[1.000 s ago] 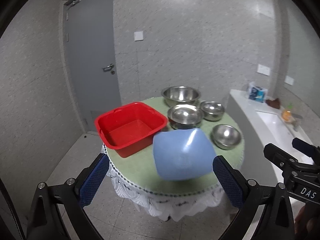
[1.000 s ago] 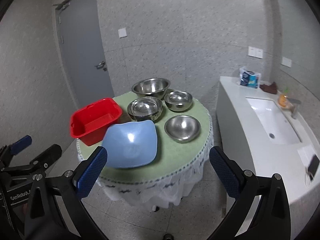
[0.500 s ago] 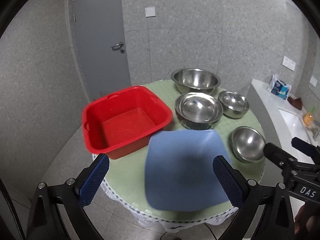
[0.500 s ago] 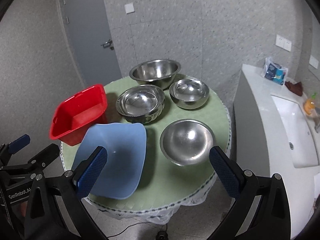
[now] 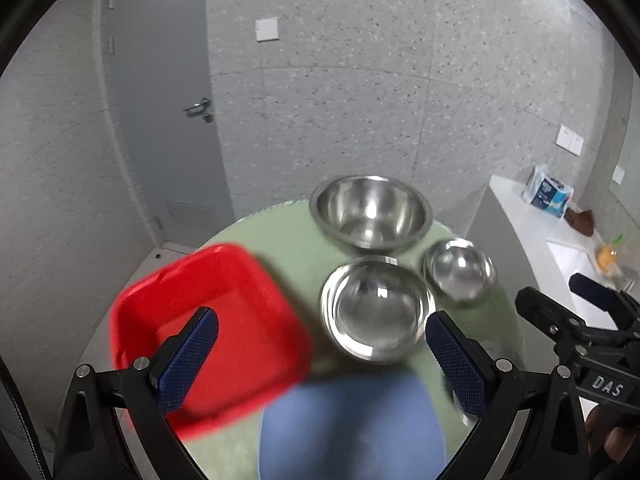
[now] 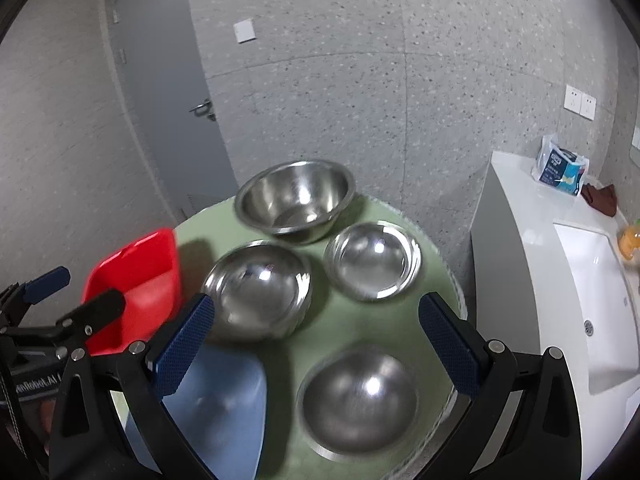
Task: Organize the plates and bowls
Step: 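Close both grippers on the rim of the large steel bowl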
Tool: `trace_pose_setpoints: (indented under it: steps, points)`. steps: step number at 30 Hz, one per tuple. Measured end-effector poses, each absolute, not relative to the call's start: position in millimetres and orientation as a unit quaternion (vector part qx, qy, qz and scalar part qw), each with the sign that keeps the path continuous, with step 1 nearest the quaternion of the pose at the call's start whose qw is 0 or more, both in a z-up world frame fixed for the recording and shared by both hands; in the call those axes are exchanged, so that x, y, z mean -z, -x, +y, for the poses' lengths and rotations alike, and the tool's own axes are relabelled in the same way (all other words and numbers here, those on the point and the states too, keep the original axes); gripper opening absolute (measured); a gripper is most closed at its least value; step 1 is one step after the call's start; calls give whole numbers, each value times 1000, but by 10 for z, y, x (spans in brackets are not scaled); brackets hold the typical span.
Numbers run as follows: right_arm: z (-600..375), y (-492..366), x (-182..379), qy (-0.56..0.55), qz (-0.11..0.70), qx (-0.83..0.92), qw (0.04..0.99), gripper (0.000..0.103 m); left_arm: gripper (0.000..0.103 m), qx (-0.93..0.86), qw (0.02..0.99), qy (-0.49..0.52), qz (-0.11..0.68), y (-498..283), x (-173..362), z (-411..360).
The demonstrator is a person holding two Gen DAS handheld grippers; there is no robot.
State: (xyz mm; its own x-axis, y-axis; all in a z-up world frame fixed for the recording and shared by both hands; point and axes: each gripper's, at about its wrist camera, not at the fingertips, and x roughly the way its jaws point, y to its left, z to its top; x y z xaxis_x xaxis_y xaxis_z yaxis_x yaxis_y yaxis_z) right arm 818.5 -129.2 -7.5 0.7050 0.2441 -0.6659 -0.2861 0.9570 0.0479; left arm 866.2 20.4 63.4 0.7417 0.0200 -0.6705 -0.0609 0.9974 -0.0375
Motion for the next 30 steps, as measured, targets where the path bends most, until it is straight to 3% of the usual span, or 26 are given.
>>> trace_pose_setpoints:
  steps: [8,20,22,25,28,30]
  points:
    - [-1144,-9167,68,17,391,-106,914,103,102,-8,914,35,404,-10291,-428,555]
    - [-943,-10606,766,14,492,-69,867,103,98,0,860,55,508,-12213,331,693]
    - [-896,-10750,866,22,499,-70,863,102,90,2,851,52,522,-12428,459,688]
    - [-854,-10901,1022,20,519,-74,851,91,68,13,836,52,547,-12670,662,688]
    - [-830,-10997,1138,27,533,-78,842,65,52,29,829,51,556,-12782,778,632]
    - [-821,-11013,1207,22,543,-88,835,44,27,45,824,56,562,-12839,848,633]
